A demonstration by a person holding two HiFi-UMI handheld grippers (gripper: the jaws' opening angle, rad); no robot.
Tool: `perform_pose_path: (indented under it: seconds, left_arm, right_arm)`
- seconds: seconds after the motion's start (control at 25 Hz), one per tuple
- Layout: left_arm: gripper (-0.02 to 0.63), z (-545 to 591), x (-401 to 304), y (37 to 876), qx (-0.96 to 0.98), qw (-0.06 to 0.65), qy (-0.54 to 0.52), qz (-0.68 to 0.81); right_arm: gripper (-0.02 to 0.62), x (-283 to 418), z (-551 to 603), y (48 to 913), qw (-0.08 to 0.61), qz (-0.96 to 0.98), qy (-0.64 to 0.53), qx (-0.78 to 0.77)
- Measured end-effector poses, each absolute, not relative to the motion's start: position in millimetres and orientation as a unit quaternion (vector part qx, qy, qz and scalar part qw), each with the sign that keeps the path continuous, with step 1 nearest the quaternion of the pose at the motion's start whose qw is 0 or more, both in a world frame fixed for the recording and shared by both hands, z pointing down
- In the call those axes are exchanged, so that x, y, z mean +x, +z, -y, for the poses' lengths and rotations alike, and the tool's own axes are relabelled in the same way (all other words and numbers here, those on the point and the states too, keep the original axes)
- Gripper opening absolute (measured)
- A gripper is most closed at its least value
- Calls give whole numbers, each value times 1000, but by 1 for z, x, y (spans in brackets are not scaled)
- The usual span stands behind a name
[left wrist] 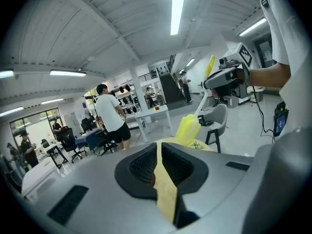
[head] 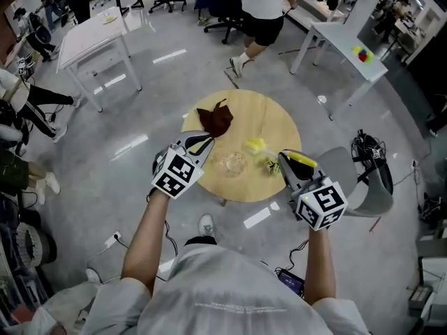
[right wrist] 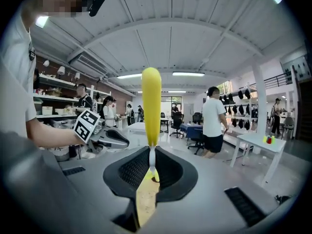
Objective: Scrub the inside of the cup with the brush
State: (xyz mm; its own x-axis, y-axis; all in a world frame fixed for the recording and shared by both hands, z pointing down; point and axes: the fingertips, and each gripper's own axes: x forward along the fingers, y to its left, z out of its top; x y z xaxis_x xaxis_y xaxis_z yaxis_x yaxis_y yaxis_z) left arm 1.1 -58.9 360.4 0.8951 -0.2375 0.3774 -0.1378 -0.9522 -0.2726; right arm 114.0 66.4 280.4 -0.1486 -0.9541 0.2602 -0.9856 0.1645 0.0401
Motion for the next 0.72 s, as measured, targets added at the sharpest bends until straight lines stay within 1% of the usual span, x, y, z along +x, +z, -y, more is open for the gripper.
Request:
perform_pose_path:
  seconds: [0.08,0.2,0.32,0.52,0.72]
  left_arm:
    - [75,70,9,380,-969,102,-213,-76]
    - [91,81,18,414,-969,83,-228,-38]
    - [121,80,24,453,-965,63,-255,15]
    - [137,78,32,523,-948,29,-306,78]
    - [143,73,41,578,-932,8,-347,101]
  right_arm:
    - [63,114,-52,296,119,753,91,640]
    - [63,113,-37,319,125,749,123,639]
    - [63,113,-28,342,137,741,148,640]
    - [63,111,-17,373,155,729,182,641]
    - [63,112,-16,401,166,725,207,635]
